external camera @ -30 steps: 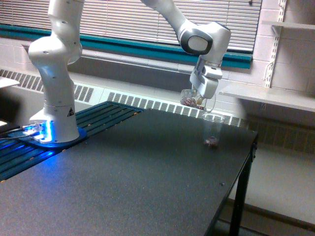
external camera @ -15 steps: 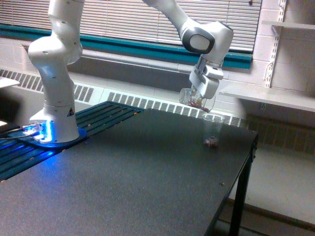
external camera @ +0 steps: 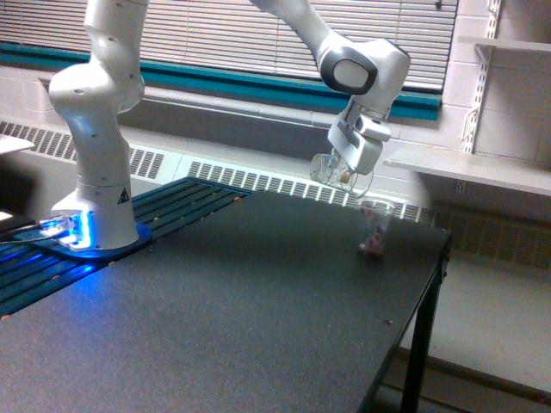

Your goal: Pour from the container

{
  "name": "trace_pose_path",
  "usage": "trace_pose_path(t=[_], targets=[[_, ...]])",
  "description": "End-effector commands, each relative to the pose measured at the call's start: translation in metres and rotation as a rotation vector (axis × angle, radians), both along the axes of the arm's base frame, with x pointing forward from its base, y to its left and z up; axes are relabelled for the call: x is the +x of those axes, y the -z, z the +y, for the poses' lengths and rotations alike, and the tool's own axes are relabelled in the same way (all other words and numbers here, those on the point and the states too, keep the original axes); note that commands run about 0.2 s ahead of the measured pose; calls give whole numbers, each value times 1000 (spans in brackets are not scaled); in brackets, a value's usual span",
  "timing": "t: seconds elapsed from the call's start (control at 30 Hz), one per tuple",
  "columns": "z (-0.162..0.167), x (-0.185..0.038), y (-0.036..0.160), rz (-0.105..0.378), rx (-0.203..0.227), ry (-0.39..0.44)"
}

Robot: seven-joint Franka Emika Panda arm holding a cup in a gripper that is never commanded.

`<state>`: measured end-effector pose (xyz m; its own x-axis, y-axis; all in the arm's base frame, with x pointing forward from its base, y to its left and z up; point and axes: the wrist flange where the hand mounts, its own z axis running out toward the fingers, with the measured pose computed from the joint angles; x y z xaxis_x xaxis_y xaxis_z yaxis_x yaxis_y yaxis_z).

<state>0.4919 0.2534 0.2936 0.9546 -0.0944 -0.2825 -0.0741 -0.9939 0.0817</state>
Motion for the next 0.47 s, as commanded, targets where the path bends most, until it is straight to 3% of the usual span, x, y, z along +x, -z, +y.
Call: trace_pose_path(t=[0.03,0.23,0.47], targets=[[-8,7,-10,-12,0,-7],[-7,7,-12,-14,4,-11],[-8,13,-19,-61,10,0]])
